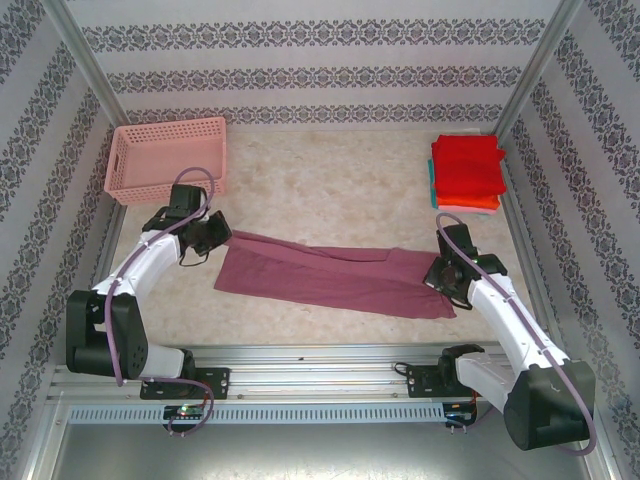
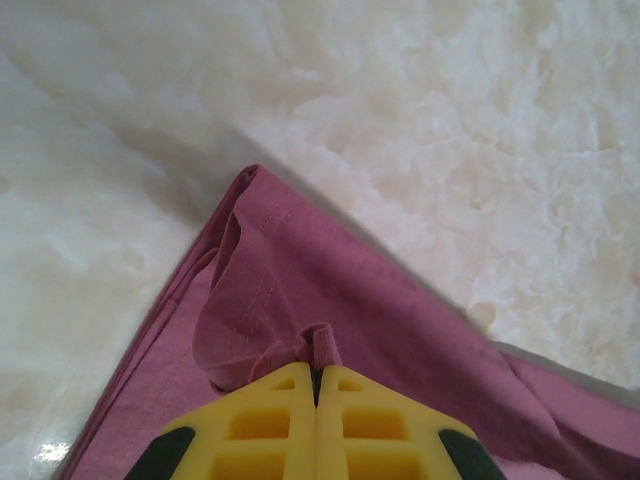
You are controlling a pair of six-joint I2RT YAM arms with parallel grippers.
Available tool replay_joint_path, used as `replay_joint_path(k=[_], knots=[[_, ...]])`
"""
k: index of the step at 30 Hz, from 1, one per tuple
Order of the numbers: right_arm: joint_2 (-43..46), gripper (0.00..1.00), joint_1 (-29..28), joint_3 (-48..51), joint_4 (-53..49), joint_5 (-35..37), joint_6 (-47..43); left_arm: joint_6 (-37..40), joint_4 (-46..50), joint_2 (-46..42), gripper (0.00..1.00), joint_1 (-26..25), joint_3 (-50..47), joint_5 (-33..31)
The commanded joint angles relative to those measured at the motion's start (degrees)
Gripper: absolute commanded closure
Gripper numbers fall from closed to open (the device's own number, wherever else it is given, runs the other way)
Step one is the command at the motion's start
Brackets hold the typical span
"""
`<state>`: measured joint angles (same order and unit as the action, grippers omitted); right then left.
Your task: Fold and stack the t-shirts
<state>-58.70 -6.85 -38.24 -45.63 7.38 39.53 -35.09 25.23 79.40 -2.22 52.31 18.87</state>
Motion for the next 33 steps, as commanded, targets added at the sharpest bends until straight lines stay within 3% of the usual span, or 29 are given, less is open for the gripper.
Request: replay_joint_path(k=[1,28,30,33], knots=[[-1.0,1.0,0.5,1.3,-0.8,-0.3,0.9,0.8,0.2,-0.3,1.0,0.5,-2.0,-0.3],[-12.1,0.98,-0.3,2.4,1.6,-2.3,1.2,1.3,-4.6,8.1,0.99,0.8,-7.3,-2.3],[-11.8,0.91,-0.6,1.9,1.3,-2.4,1.3,1.6,-4.3,7.5,0.87,0.8,-7.3,-2.6],[-8.5,0.55,-1.8,0.7,0.6,-0.7,0.5,4.5,-3.5,3.5,0.62,0.8,-7.1,-4.1]])
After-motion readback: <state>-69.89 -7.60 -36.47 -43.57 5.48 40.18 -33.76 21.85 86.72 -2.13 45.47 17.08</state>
